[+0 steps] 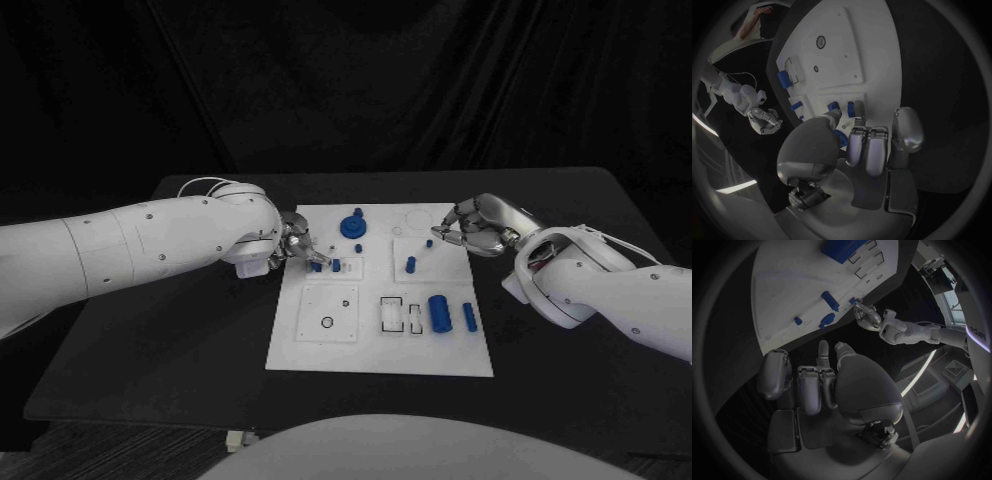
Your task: Assemble the parts on the task board
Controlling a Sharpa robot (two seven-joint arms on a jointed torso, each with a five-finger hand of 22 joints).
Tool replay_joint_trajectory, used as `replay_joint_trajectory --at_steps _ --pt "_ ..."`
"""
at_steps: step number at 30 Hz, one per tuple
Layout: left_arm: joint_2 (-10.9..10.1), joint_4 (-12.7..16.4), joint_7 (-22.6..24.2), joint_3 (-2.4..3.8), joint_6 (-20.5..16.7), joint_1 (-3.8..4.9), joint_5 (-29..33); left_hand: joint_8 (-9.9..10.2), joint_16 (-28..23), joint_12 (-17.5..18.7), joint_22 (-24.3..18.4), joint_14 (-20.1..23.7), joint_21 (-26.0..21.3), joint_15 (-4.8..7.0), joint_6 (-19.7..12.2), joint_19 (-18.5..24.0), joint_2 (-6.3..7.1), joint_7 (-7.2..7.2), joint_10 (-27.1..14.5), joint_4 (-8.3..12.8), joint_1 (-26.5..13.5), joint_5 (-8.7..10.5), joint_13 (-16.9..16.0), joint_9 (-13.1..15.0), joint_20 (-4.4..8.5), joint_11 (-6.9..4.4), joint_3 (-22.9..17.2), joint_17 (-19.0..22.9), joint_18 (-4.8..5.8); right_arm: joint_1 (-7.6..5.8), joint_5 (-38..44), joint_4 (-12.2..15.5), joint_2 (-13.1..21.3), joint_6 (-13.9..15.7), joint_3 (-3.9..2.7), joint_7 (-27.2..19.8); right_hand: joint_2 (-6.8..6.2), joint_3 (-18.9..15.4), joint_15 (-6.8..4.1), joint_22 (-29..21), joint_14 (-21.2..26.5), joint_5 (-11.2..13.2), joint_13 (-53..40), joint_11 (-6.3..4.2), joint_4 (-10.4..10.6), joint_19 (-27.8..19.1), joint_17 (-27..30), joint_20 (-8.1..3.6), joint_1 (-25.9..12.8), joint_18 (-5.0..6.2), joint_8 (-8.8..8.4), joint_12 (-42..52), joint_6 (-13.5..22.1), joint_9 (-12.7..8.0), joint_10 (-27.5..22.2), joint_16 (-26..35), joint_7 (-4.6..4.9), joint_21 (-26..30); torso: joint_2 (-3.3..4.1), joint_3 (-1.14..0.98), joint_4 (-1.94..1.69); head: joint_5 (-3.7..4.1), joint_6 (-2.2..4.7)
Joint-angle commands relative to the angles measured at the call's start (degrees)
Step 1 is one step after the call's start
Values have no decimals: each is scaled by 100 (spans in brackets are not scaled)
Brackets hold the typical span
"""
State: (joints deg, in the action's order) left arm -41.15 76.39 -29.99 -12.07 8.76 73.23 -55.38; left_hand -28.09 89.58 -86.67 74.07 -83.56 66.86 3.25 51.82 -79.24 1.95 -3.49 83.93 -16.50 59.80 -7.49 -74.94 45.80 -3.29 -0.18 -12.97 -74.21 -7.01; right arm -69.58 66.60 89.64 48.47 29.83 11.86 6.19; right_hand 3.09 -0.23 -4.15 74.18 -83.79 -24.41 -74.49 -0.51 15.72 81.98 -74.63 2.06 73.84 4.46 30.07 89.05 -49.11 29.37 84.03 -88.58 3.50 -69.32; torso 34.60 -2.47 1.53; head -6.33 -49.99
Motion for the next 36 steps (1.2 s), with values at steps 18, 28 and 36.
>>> replay_joint_trajectory --at_steps 18,28,36 --pt "25 9 127 -13 50 -47 17 -430 -28 70 923 -521 -51 34 -54 22 -177 82 127 -12 -108 147 -920 528 39 -85 743 -1366 192 23 33 -29 -20 -60 -4 105 -53 151 -2 959 -621 -242 -1551 -16 -35 0 -1537 11 258 24 28 95 49 38 597 -142 -3 137 1 0 1 1 -1" --pt "32 5 145 -13 -6 -50 17 -751 -24 63 927 -527 -35 57 -157 13 -259 116 134 -12 -25 104 -928 858 60 -112 924 -1376 195 24 33 -31 -19 -64 -4 112 -53 160 -2 959 -621 -263 -1551 -16 -36 -1 -1537 11 266 25 28 95 50 38 597 -142 -3 140 1 1 0 8 -1" --pt "23 12 129 -13 -37 -51 16 -978 -22 62 929 -530 -29 73 -243 9 -316 139 134 -8 50 12 -927 1110 75 -131 1030 -1380 196 24 33 -34 -22 -70 -4 115 -53 160 -2 959 -621 -263 -1551 -16 -36 -1 -1537 11 266 25 28 95 50 38 597 -142 -3 140 0 0 1 1 -1"
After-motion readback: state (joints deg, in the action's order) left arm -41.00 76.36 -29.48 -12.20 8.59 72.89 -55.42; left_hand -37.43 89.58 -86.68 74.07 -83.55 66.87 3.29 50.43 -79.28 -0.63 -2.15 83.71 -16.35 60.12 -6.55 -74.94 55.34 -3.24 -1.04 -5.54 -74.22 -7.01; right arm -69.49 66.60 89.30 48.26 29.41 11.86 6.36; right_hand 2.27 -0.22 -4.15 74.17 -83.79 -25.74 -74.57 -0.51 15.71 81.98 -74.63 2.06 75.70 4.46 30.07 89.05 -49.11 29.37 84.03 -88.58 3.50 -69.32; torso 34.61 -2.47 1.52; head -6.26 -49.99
